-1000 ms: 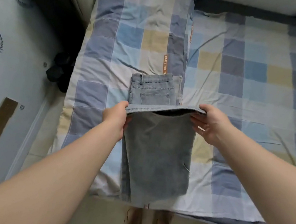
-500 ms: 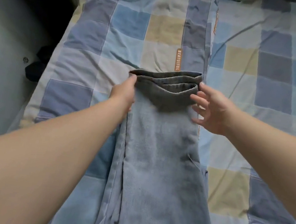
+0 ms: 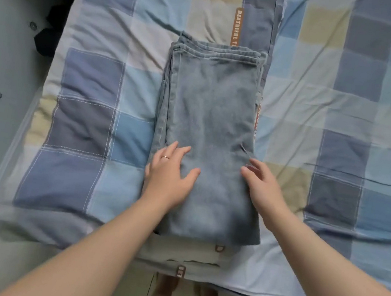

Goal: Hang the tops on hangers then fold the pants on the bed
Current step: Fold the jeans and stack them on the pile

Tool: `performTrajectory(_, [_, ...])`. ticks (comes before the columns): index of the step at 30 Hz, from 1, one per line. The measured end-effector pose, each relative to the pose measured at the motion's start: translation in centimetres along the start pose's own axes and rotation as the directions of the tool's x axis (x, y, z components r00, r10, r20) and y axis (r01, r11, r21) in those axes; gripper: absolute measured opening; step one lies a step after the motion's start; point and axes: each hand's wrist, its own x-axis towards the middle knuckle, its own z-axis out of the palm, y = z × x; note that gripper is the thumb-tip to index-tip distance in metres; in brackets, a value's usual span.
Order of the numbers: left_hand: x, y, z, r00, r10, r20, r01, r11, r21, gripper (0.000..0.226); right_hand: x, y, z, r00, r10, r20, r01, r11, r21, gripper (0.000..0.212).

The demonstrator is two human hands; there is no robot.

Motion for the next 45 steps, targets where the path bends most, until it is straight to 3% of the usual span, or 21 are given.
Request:
performTrajectory(2, [-3.0,-1.4,0.8,0.995,-0.073,-0.066,0.075,0.997,0.029,0.068,-2.2,2.9,-0.3,0.994,0.008,-0.111,-0.013,0.999,-0.043,0.060])
performTrajectory(4, [-5.9,-3.2,1.7,0.977,-0.170,-0.128,0.174,0.984,0.028,0.081,-4.4,5.6,-0.7,0.983,0.106,-0.150,-0.117,0.991,-0.066,0.073])
performTrajectory(6, [-8.3,-5.0,2.7,0.953,-0.273,-0.133,0.266,0.962,-0.066,0.092,-6.2,8.0,-0.6,0.959,0.271,-0.083,-0.270,0.963,0.019,0.080])
performTrajectory(9, [-10.6,-7.1,4.1,0.934,-0.352,-0.066,0.327,0.913,-0.246,0.099,-7.6,9.9,-0.2,0.908,0.417,0.049,-0.419,0.895,0.155,0.059])
performTrajectory(12, [-10.5,-8.2,4.3,0.915,-0.403,-0.002,0.376,0.855,-0.356,0.099,-7.1,10.4,-0.3,0.901,0.430,0.054,-0.431,0.880,0.200,0.040])
performTrajectory(17, [-8.5,-8.8,3.6,0.864,-0.499,0.061,0.457,0.728,-0.511,0.085,-6.6,10.1,-0.8,0.949,0.296,-0.108,-0.299,0.954,-0.011,0.033])
performTrajectory(21, [-8.4,-9.7,3.0,0.849,-0.503,0.161,0.499,0.664,-0.556,0.057,-7.2,9.0,-0.8,0.928,0.370,0.051,-0.371,0.898,0.236,0.023])
performTrajectory(25, [-9.4,-9.7,2.2,0.829,-0.508,0.234,0.528,0.572,-0.628,0.054,-8.5,8.0,-0.7,0.925,0.370,0.084,-0.379,0.904,0.198,0.016])
performTrajectory(33, [-18.5,-9.7,-0.5,0.726,-0.583,0.365,0.676,0.508,-0.534,0.036,-17.8,9.3,-0.8,0.854,0.515,0.076,-0.520,0.847,0.110,0.016])
performTrajectory(38, [-25.4,-9.5,-2.3,0.599,-0.668,0.442,0.790,0.403,-0.463,0.021,-23.8,10.1,-1.6,0.811,0.577,0.098,-0.582,0.812,0.035,0.016])
performTrajectory(43, [-29.8,-9.4,-3.6,0.453,-0.717,0.530,0.887,0.300,-0.351,0.028,-27.5,10.2,-3.2,0.740,0.647,0.181,-0.652,0.757,-0.040,0.022])
performTrajectory(45, [-29.5,-9.1,-3.8,0.450,-0.732,0.511,0.886,0.297,-0.356,0.034,-27.5,9.5,-3.4,0.736,0.649,0.193,-0.651,0.757,-0.063,0.023])
